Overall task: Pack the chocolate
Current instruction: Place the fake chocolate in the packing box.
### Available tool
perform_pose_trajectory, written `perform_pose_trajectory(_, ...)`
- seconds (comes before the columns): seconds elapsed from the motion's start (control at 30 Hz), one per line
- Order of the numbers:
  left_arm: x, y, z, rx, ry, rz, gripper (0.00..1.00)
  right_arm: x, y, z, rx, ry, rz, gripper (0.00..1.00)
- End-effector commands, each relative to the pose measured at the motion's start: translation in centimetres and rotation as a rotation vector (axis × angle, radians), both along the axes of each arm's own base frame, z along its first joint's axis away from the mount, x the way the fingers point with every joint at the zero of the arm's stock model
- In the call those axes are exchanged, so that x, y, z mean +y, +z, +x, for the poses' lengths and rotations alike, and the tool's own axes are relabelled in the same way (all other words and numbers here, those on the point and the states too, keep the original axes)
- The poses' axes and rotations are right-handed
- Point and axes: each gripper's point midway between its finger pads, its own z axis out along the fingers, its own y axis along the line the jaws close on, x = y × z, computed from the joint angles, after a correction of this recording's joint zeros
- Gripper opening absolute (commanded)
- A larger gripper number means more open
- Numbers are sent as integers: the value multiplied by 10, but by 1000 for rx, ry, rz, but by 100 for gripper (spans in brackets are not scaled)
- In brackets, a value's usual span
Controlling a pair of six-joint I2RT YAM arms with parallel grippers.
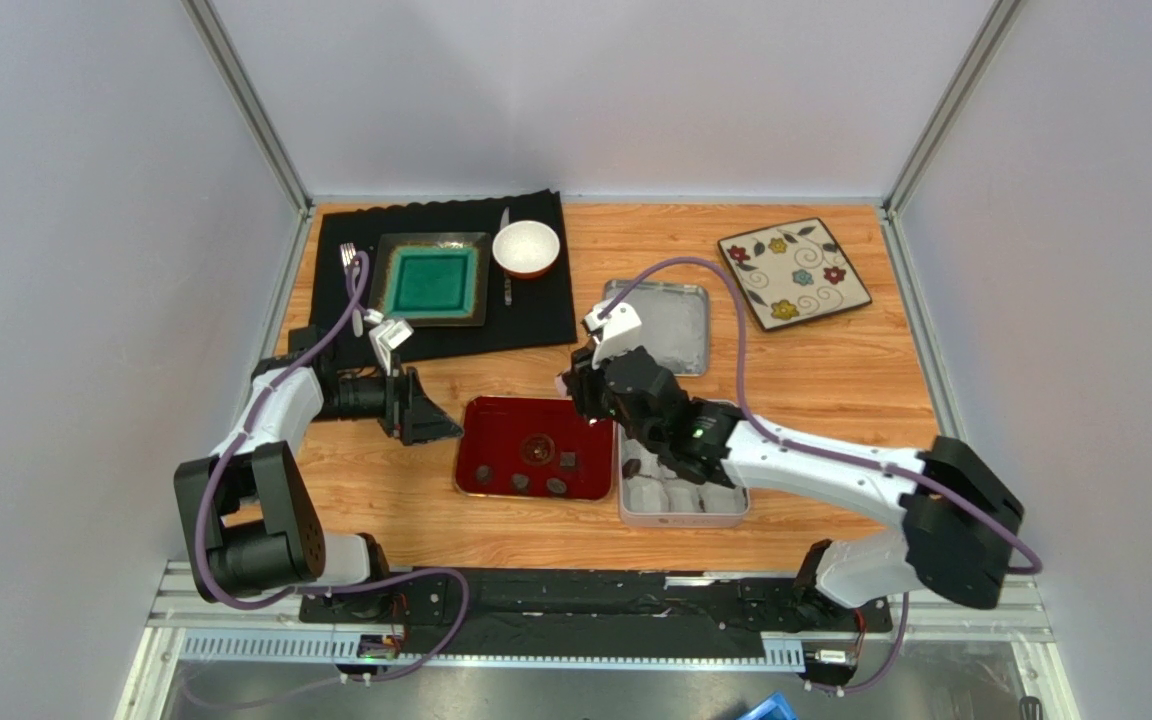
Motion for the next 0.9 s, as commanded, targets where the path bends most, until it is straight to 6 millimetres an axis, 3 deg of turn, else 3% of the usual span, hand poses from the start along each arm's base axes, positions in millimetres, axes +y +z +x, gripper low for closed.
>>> perform_pose_trajectory(0.0,2,6,3,-48,-8,-6,99,-38,20,-10,-15,-74,1,0)
perform_pose_trajectory(0.07,2,8,2,-52,-11,-5,99,-57,13,-18,10,-98,-36,0)
perform_pose_trajectory(0.1,2,7,2,-51,-10,-5,99,-67,23,-21,2,-121,-5,0)
perform_pose_trajectory(0.13,2,8,2,-55,-11,-5,99,-79,10,-27,28,-134,-41,0)
perform_pose_trajectory(0.23,1,9,1,-50,-13,-8,99,-105,6,-42,70,-175,-41,1)
perform_pose_trajectory(0.43,1,10,1,-45,-10,-18,99,-141,-8,-62,138,-240,-49,2)
perform_pose_trajectory(0.63,2,1,-1,-22,-3,4,99,-158,-21,-73,183,-272,-75,2)
perform_pose_trajectory(0.87,7,-12,-2,-2,19,49,99,-165,-41,-78,242,-311,-104,4)
